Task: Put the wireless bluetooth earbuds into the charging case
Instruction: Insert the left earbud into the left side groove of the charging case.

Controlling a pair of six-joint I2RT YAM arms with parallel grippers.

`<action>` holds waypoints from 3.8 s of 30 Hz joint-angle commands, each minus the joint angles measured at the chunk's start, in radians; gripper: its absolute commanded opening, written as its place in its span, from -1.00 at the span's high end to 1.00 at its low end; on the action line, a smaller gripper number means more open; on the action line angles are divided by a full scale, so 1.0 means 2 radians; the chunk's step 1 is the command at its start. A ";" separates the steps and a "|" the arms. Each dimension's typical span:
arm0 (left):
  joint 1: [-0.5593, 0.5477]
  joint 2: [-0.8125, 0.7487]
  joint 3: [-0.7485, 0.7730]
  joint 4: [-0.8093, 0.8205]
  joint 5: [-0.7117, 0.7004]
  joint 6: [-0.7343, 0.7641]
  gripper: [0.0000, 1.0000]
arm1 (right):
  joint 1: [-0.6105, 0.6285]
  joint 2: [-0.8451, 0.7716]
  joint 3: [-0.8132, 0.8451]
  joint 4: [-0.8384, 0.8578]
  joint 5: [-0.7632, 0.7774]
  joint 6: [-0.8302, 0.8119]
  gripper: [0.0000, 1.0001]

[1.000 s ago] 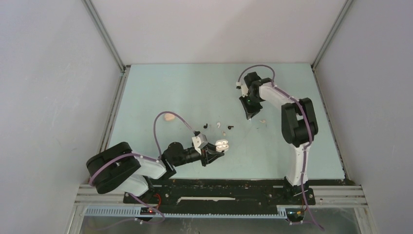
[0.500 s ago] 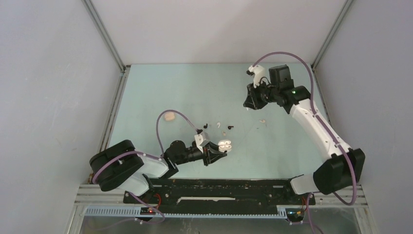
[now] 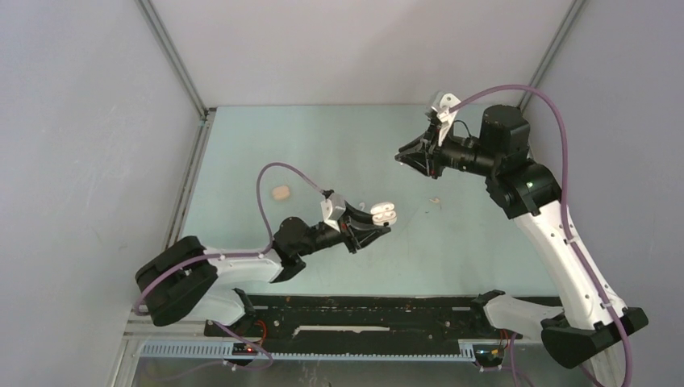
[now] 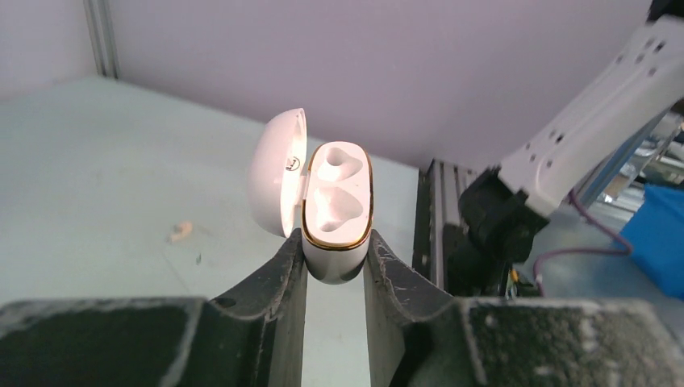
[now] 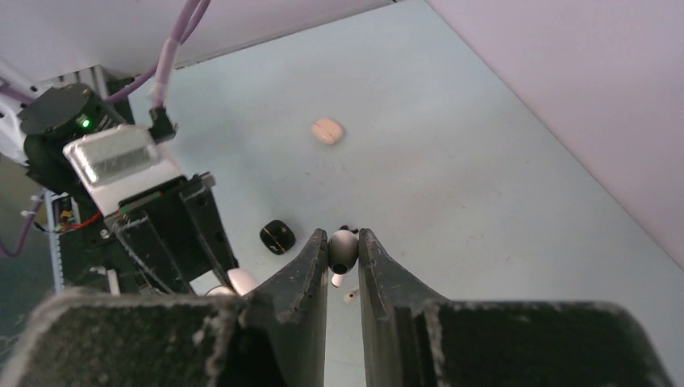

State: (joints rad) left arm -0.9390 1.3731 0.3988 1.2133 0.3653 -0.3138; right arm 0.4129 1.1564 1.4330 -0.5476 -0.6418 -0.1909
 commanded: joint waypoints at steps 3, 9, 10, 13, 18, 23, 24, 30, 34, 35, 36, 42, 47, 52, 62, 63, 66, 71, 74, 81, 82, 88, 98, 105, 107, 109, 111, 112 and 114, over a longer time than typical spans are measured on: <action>-0.004 -0.059 0.066 -0.039 -0.016 -0.018 1.00 | 0.046 -0.049 0.000 0.042 -0.020 0.027 1.00; -0.004 -0.103 0.084 -0.090 -0.031 -0.011 1.00 | 0.088 -0.119 -0.093 0.168 -0.045 0.050 1.00; -0.004 -0.107 0.086 -0.096 -0.032 -0.013 1.00 | 0.092 -0.125 -0.109 0.193 -0.048 0.055 1.00; -0.004 -0.122 0.087 -0.104 -0.032 -0.019 1.00 | 0.098 -0.139 -0.158 0.274 -0.058 0.078 1.00; -0.004 -0.135 0.098 -0.126 -0.027 -0.021 1.00 | 0.104 -0.151 -0.207 0.350 -0.072 0.086 1.00; -0.004 -0.133 0.107 -0.133 -0.012 -0.027 1.00 | 0.108 -0.147 -0.219 0.370 -0.063 0.083 1.00; -0.004 -0.134 0.108 -0.133 -0.011 -0.028 1.00 | 0.109 -0.146 -0.221 0.373 -0.063 0.081 1.00; -0.005 -0.137 0.109 -0.135 -0.003 -0.031 1.00 | 0.114 -0.142 -0.231 0.383 -0.060 0.075 1.00; -0.005 -0.138 0.109 -0.136 0.000 -0.030 1.00 | 0.118 -0.139 -0.235 0.375 -0.059 0.066 1.00; -0.005 -0.139 0.109 -0.136 -0.001 -0.030 1.00 | 0.119 -0.139 -0.235 0.373 -0.058 0.063 1.00; -0.004 -0.138 0.109 -0.136 0.001 -0.030 1.00 | 0.120 -0.138 -0.235 0.370 -0.058 0.061 1.00; -0.004 -0.139 0.109 -0.136 0.004 -0.029 1.00 | 0.122 -0.136 -0.238 0.359 -0.058 0.040 1.00; -0.004 -0.138 0.110 -0.136 0.005 -0.029 1.00 | 0.124 -0.138 -0.249 0.356 -0.059 0.030 1.00; -0.004 -0.139 0.110 -0.138 0.005 -0.029 1.00 | 0.127 -0.136 -0.250 0.350 -0.060 0.022 1.00; -0.004 -0.144 0.108 -0.145 0.006 -0.025 1.00 | 0.134 -0.130 -0.250 0.335 -0.066 0.000 1.00; -0.004 -0.144 0.108 -0.145 0.006 -0.026 1.00 | 0.135 -0.129 -0.250 0.333 -0.067 -0.002 1.00; -0.004 -0.145 0.109 -0.145 0.006 -0.025 1.00 | 0.136 -0.129 -0.250 0.331 -0.066 -0.008 1.00; -0.004 -0.148 0.107 -0.145 0.006 -0.020 1.00 | 0.137 -0.126 -0.249 0.329 -0.066 -0.010 1.00; -0.005 -0.151 0.105 -0.145 0.004 -0.017 1.00 | 0.138 -0.124 -0.250 0.326 -0.069 -0.010 1.00; -0.004 -0.154 0.103 -0.145 -0.004 -0.016 1.00 | 0.140 -0.125 -0.250 0.321 -0.076 -0.009 1.00; -0.004 -0.154 0.103 -0.145 -0.005 -0.016 1.00 | 0.140 -0.125 -0.250 0.321 -0.076 -0.009 1.00; -0.004 -0.157 0.101 -0.145 -0.009 -0.015 1.00 | 0.139 -0.130 -0.250 0.315 -0.077 -0.010 1.00; -0.004 -0.157 0.101 -0.145 -0.006 -0.013 1.00 | 0.132 -0.132 -0.249 0.330 -0.049 0.001 1.00; -0.004 -0.156 0.099 -0.145 -0.011 -0.012 1.00 | 0.134 -0.131 -0.228 0.314 -0.071 0.009 1.00; -0.004 -0.155 0.099 -0.145 -0.013 -0.012 1.00 | 0.134 -0.132 -0.226 0.311 -0.074 0.010 1.00; -0.004 -0.153 0.100 -0.145 -0.013 -0.012 1.00 | 0.135 -0.132 -0.226 0.311 -0.077 0.014 1.00; -0.004 -0.152 0.100 -0.145 -0.012 -0.013 1.00 | 0.136 -0.132 -0.226 0.315 -0.081 0.019 1.00; -0.004 -0.152 0.100 -0.145 -0.012 -0.013 1.00 | 0.137 -0.132 -0.226 0.317 -0.082 0.021 1.00; -0.004 -0.151 0.100 -0.145 -0.012 -0.013 1.00 | 0.138 -0.134 -0.226 0.318 -0.085 0.021 1.00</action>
State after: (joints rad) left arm -0.9451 1.0901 0.5781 0.8639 0.3618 -0.3580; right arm 0.6834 0.8993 0.9417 0.0879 -0.7849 -0.1741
